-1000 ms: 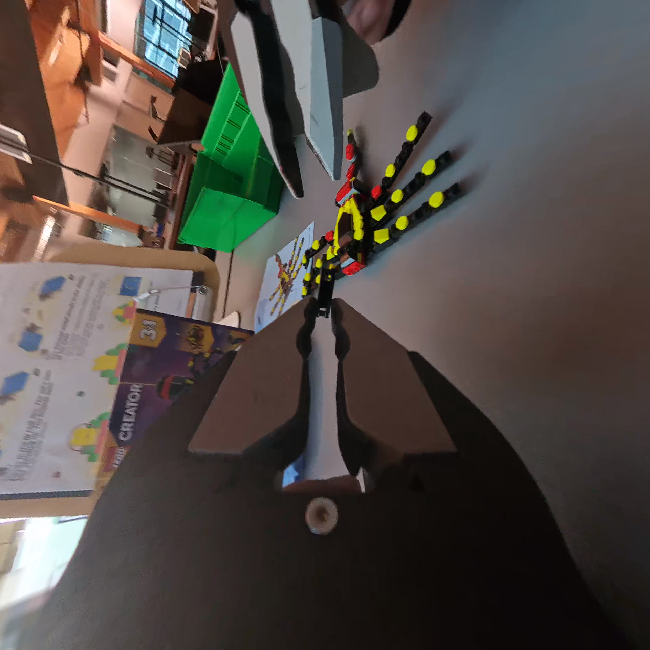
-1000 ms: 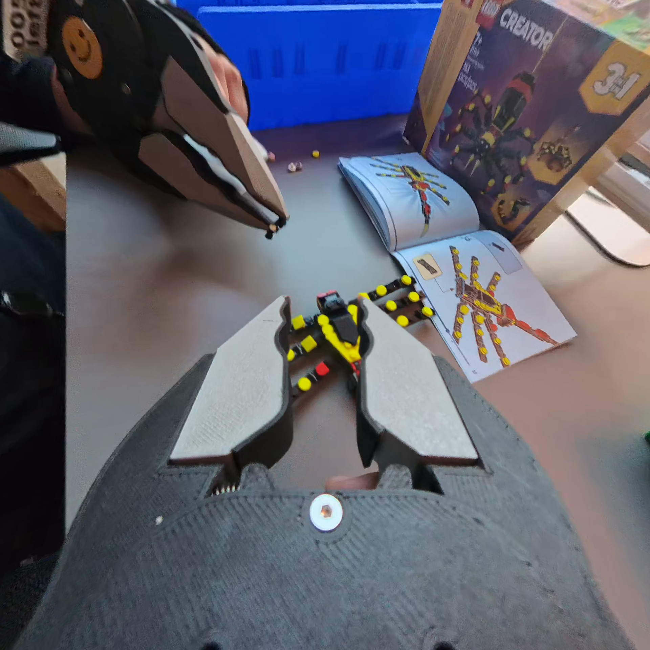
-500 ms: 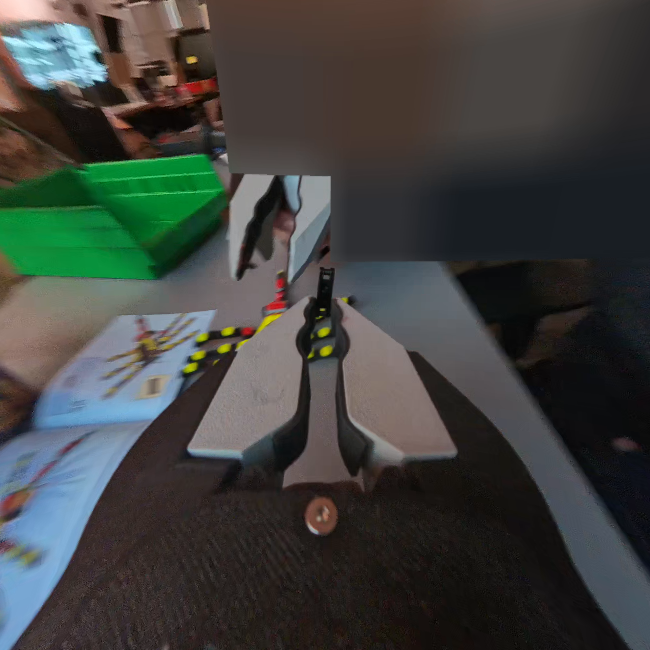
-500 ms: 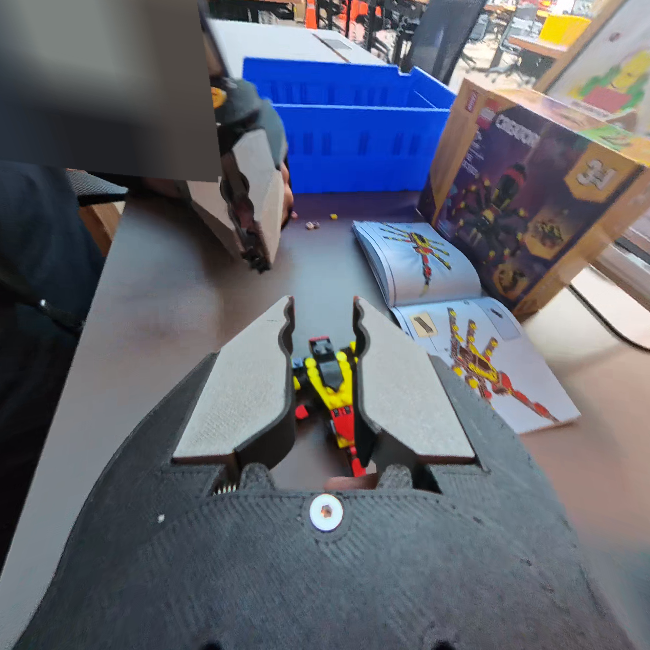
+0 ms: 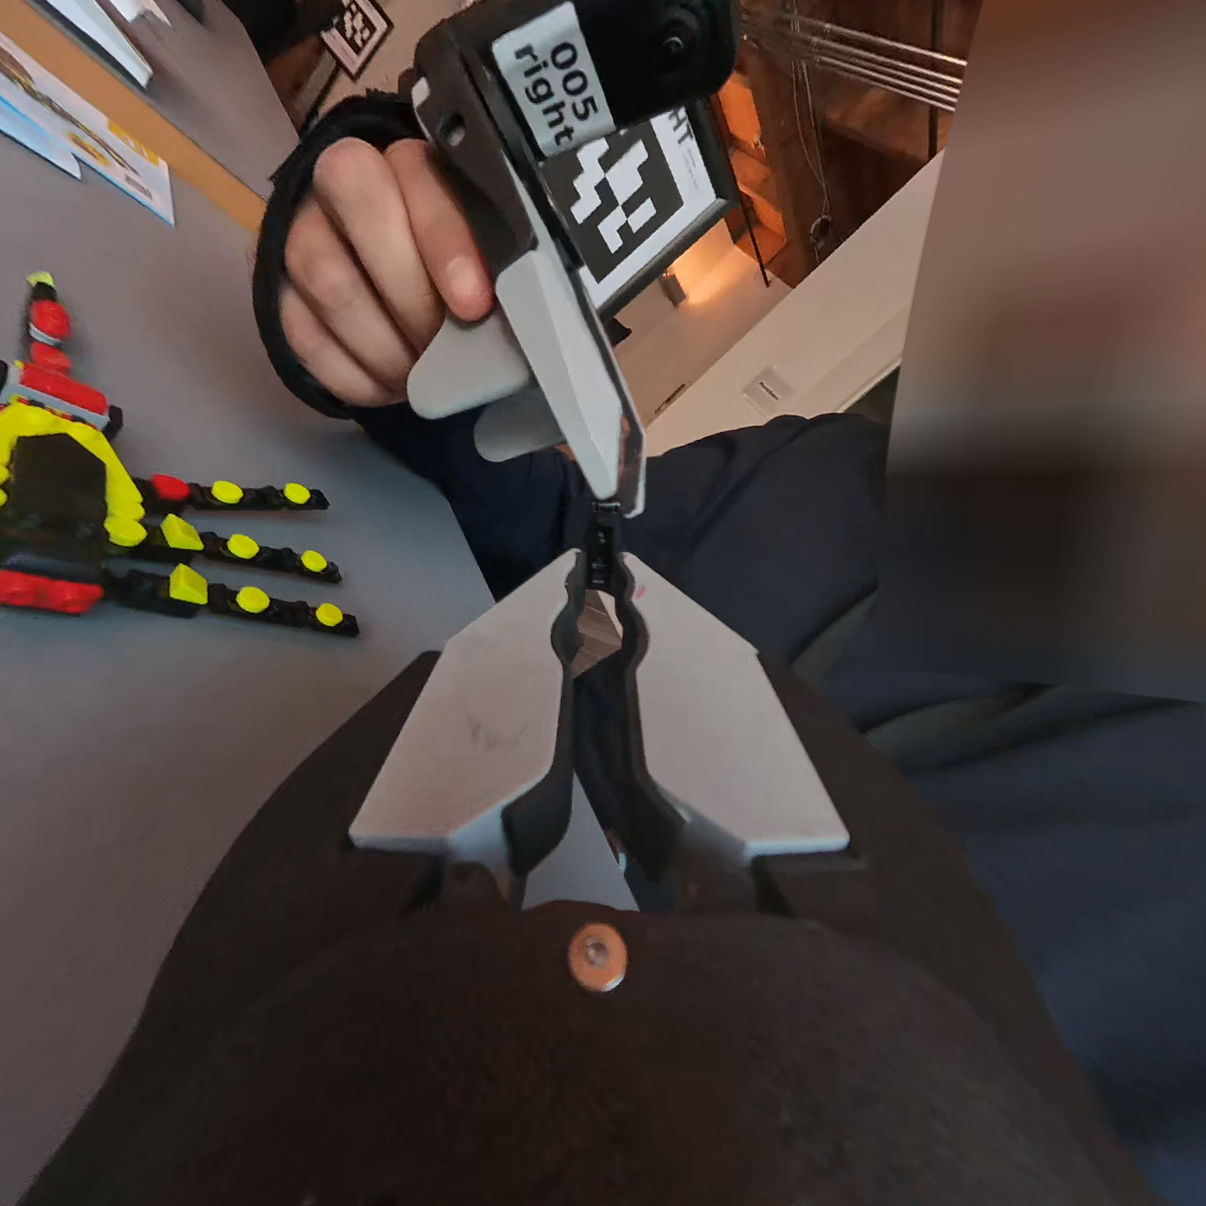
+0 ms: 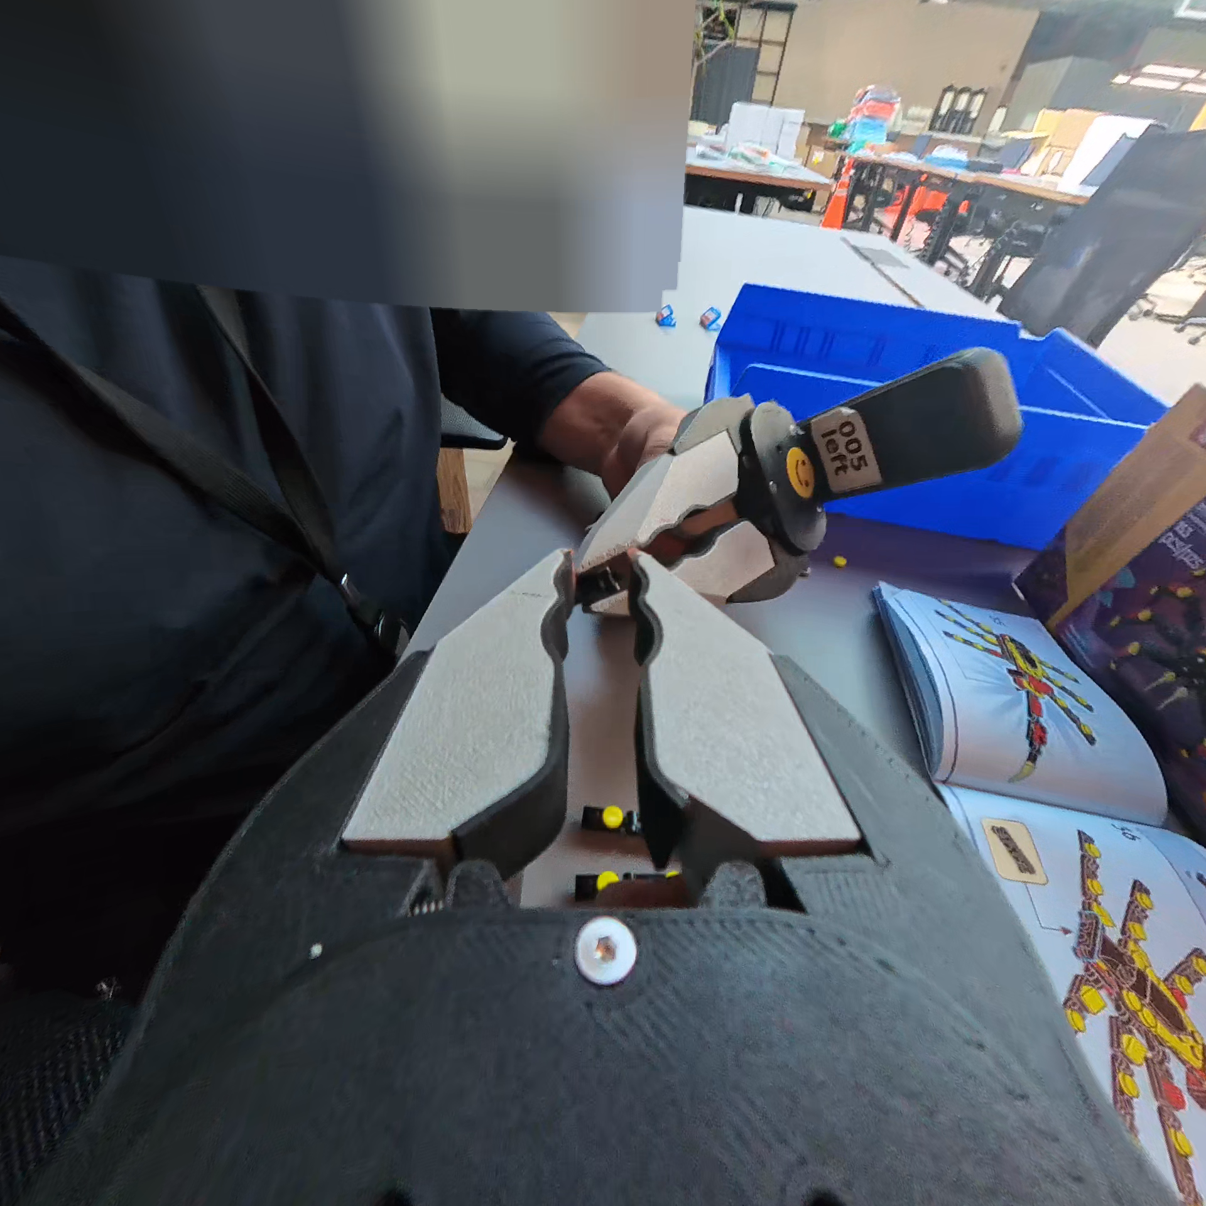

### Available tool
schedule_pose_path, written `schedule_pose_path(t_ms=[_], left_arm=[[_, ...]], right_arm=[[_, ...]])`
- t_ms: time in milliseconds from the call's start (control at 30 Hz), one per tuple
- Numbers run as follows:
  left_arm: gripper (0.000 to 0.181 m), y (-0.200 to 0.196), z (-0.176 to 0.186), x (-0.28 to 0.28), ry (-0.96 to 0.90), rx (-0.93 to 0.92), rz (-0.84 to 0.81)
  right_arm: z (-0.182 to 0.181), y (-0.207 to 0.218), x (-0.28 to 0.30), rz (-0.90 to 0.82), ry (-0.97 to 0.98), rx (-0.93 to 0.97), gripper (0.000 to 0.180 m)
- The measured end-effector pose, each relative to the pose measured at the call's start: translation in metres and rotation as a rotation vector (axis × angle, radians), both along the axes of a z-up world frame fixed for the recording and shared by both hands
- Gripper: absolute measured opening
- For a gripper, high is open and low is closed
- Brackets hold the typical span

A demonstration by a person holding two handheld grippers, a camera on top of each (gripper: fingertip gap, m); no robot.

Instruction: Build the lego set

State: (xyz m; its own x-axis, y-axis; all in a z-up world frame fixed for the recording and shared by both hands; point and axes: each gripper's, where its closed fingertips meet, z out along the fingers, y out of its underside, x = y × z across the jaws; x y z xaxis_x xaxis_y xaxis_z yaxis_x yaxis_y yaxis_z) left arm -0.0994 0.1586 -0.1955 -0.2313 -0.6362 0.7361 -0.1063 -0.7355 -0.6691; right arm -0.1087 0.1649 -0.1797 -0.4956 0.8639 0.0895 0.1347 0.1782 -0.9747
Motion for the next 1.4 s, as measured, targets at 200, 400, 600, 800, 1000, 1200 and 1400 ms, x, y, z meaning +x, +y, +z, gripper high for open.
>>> schedule_pose_path(t_ms=[200,400,600,800,1000,1200,1400], left_arm=[[0.006,-0.006,-0.008,0.000,0.050,-0.018,-0.046],[0.005,0.007,-0.006,-0.007,0.040,-0.028,0.014],[0.001,0.032,-0.003,-0.018,0.015,-0.060,0.147],[0.005,0.048,-0.011,-0.027,0.161,0.156,0.300],[0.033,0.082,-0.030,-0.041,0.622,0.837,0.638],[0.014,0.091,-0.020,-0.046,0.872,1.372,0.785],[0.018,0.100,-0.031,-0.053,1.010,1.431,0.786]], right_arm=[[-0.011,-0.007,0.001,0.037,-0.050,0.017,0.003],[-0.014,0.002,0.000,-0.017,-0.056,0.034,0.001],[-0.013,0.021,-0.005,-0.139,-0.041,0.056,0.001],[-0.013,0.048,-0.004,-0.275,-0.048,0.003,0.001],[-0.020,0.081,-0.014,-0.462,-0.099,-0.185,0.000],[-0.026,0.090,-0.035,-0.554,-0.123,-0.458,0.000],[-0.028,0.091,-0.041,-0.553,-0.121,-0.614,0.000]])
